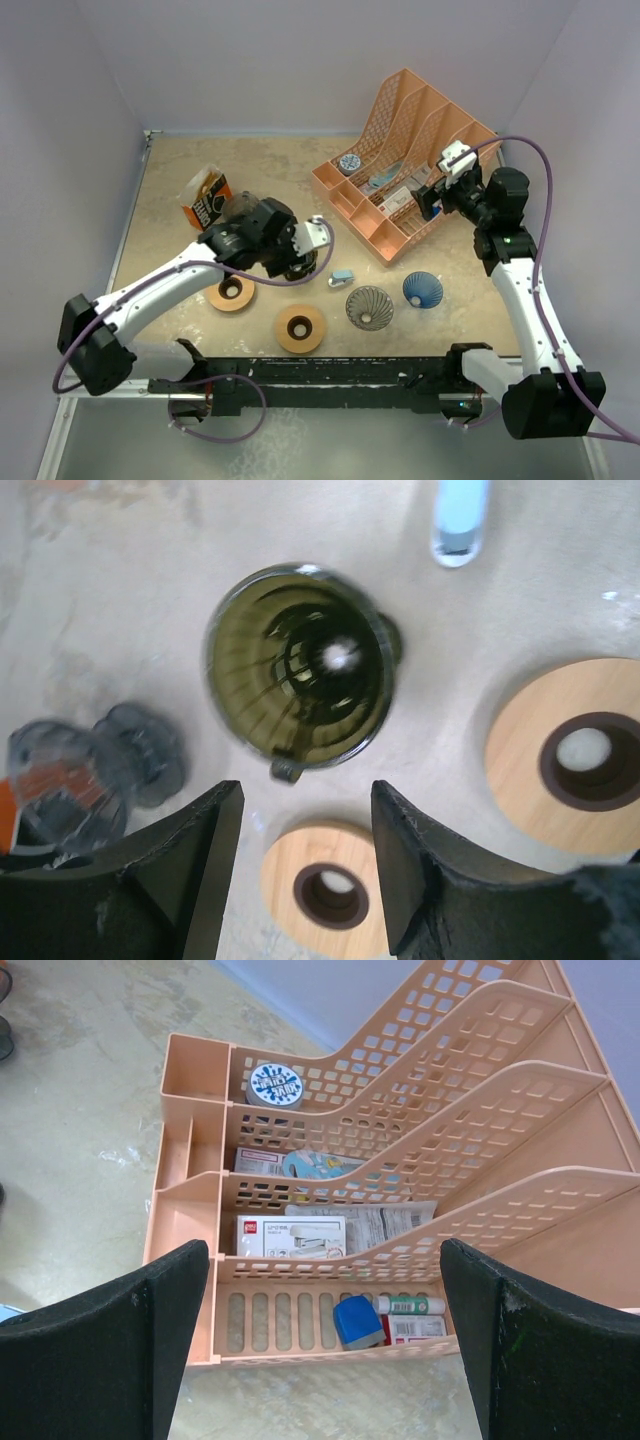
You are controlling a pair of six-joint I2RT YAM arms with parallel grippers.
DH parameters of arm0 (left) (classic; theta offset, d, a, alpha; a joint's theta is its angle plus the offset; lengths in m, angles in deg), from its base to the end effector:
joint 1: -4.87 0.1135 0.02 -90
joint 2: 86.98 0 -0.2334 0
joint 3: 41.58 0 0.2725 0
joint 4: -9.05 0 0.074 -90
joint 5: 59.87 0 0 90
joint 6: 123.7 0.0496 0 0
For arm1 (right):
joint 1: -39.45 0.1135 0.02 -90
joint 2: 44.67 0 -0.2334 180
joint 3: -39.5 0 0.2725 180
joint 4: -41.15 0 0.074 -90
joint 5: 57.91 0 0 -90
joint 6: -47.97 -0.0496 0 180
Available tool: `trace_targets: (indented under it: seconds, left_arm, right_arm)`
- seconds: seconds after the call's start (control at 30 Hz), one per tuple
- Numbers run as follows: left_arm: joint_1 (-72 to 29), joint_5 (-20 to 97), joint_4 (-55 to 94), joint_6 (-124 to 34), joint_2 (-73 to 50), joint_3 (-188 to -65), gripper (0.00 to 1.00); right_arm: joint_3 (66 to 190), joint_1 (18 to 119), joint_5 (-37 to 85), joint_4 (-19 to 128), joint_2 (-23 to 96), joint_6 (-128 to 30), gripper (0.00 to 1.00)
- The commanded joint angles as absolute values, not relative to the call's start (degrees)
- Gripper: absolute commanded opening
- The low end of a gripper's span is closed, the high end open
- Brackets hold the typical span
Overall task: Place the coffee filter in the dripper
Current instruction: Move the coffee server to the center of the board, then pick up the dripper holder from the center of the board.
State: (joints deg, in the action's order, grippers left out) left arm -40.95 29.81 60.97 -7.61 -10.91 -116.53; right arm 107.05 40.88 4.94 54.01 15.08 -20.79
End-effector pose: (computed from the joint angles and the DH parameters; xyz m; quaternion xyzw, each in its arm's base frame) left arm 0.2166 -0.2225 0.2359 0.5562 0.7683 -0.0517 0.3127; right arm 0.2894 0.0299 0.3417 -0.2963 0.6719 0.0577 0.6763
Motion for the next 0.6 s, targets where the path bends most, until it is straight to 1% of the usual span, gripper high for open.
trace_targets:
  seconds: [0.0,0.03,0.13,0.27,0.4,0.57]
  left_arm:
    - [-34.12,27.52,61.62,-10.04,-17.63,-115.98,0.54]
    - [-32.4,27.53,61.71,-10.44,-18.89,-115.57,0.56]
    - [-28.69,26.69,61.85,-11.83,-23.43,-114.24,0.63]
    - [-26.36,24.55,63.28,-13.48,-27.74,-112.0,0.71]
    - [-23.09,23.67,66.74,-13.8,-29.07,-110.39,0.73]
    - [-17.34,24.29,68.1,-11.53,-27.57,-105.84,0.74]
  right_arm:
    - [107.52,40.5,3.94,52.56,13.91,-20.4,1.0]
    - [107.55,40.5,3.84,52.51,13.95,-20.42,1.0]
    - [107.74,40.5,3.38,52.49,13.96,-20.43,1.0]
    - [109.35,40.5,1.9,53.49,14.96,-19.88,1.0]
    - [111.47,40.5,-0.27,54.73,16.82,-18.5,1.0]
    - [111.75,40.57,-2.76,52.96,18.69,-16.3,1.0]
